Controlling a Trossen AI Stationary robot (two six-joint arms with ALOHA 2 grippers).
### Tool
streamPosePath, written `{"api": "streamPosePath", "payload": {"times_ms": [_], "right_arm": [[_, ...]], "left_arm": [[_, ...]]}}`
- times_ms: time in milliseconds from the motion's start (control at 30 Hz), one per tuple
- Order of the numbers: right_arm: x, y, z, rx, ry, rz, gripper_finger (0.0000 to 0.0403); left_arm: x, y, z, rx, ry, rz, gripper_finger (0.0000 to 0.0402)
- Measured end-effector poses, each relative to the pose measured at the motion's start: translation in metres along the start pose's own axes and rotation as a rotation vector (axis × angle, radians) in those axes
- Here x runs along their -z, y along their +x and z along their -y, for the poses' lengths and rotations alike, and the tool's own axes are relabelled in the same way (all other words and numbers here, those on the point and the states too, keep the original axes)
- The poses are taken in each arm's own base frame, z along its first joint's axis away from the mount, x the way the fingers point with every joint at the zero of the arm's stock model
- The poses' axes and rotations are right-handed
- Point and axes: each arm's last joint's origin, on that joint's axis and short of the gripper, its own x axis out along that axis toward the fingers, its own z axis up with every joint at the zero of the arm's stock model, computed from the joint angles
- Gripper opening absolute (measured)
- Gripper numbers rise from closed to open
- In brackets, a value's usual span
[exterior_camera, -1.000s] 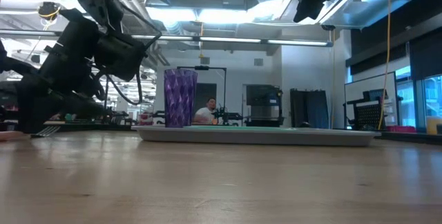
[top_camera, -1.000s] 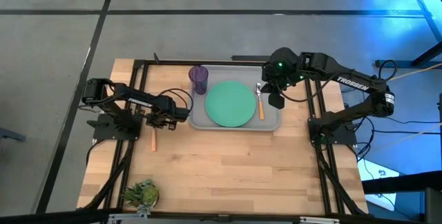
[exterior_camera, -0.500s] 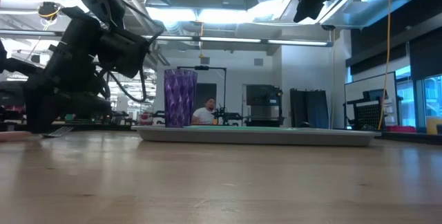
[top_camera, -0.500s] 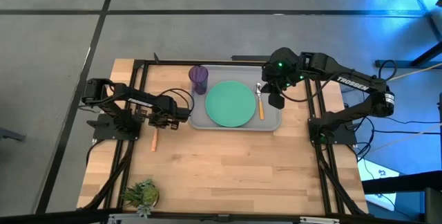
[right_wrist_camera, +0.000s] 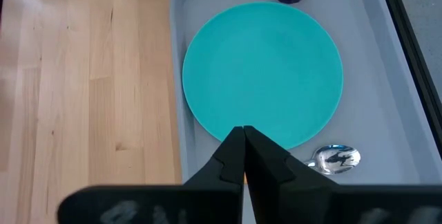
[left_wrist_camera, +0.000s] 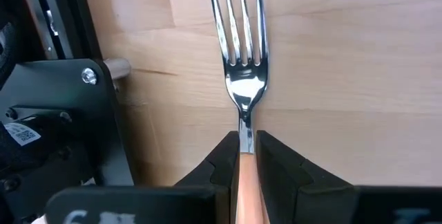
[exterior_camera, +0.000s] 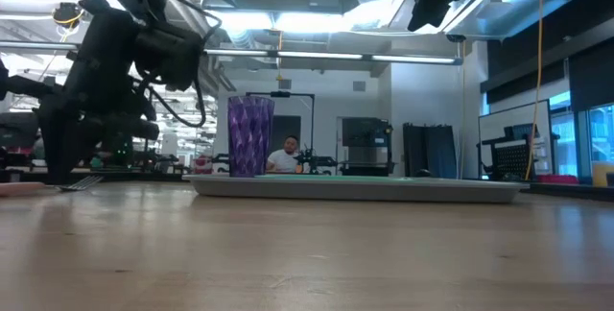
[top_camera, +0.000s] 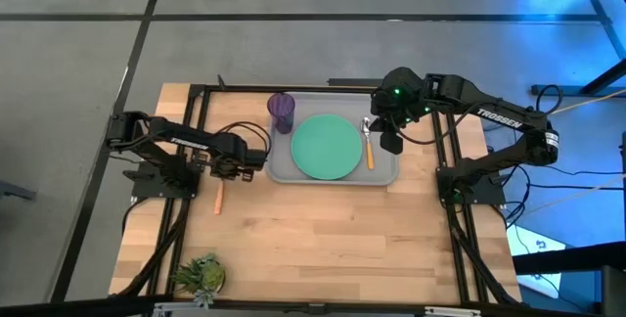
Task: Pick and place plate/cup/fork/spoon on tray
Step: Put the yellow fork on the gray tray to the right of the yellow spoon
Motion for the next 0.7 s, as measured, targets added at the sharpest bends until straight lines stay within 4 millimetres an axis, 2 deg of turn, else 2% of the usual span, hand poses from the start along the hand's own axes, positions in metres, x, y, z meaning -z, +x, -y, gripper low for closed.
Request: {"api": "streamPosePath", "payload": {"times_ms": [433,700], "right_arm": [[0.000,0.000,0.000,0.000,-0.001,0.000,0.0012],[0.000,0.000,0.000,0.000,0.000,0.000,0.0012]], "left_arm": [[0.001,0.013,0.001,0.036,-0.001,-0.005,0.0043],[0.000,0.013,0.000,0.025,-0.002,0.030,0.0043]]}}
